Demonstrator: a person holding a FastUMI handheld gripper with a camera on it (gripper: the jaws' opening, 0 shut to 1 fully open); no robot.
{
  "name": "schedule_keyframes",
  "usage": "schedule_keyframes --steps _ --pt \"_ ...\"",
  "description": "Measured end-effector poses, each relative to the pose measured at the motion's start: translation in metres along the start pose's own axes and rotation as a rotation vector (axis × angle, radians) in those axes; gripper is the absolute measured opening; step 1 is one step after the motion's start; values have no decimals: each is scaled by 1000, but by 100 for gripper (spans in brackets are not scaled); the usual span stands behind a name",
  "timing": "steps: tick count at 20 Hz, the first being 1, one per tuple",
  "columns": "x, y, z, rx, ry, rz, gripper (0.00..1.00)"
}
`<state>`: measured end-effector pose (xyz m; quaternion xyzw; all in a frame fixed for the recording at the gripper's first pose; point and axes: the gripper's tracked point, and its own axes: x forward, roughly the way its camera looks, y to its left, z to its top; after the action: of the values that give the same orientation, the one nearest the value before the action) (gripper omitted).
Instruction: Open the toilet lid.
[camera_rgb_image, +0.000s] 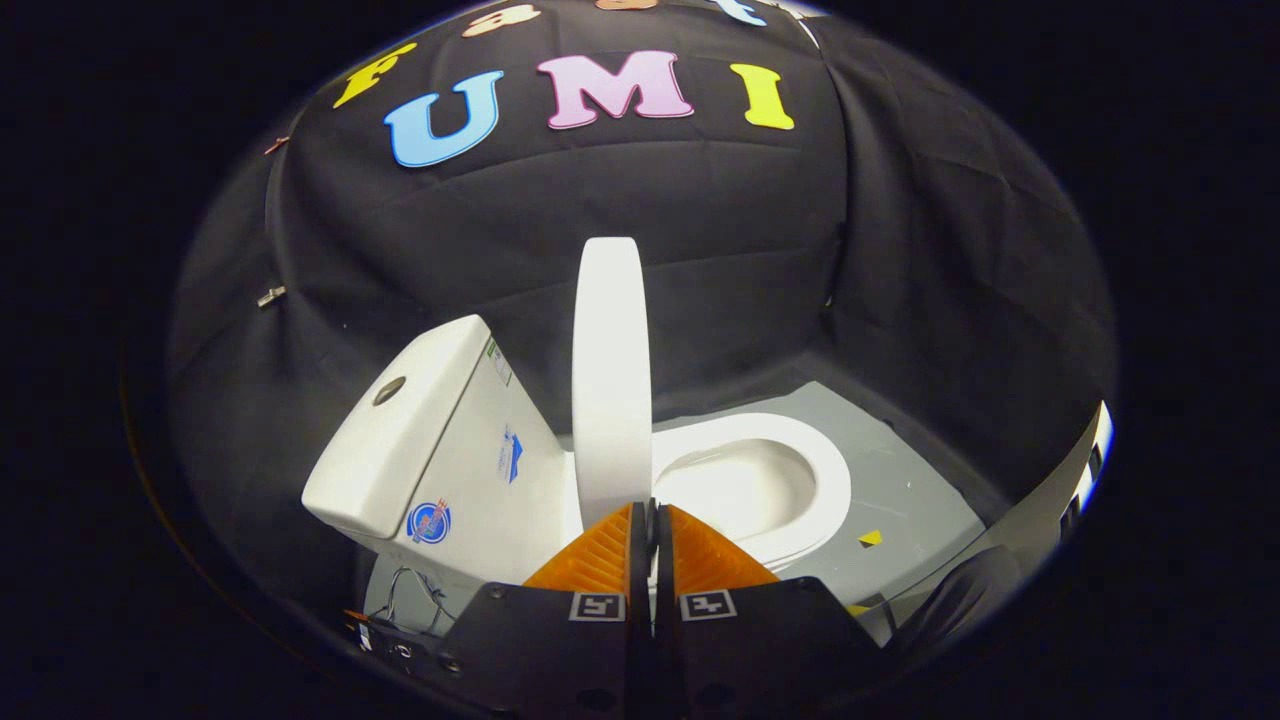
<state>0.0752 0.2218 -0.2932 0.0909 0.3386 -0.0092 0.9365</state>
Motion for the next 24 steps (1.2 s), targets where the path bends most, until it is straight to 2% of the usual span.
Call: schedule_keyframes --steps 11,24 --pt "-9 68 -6 -143 -46 17 9" --pt "-11 125 -26 -267 -76 58 10"
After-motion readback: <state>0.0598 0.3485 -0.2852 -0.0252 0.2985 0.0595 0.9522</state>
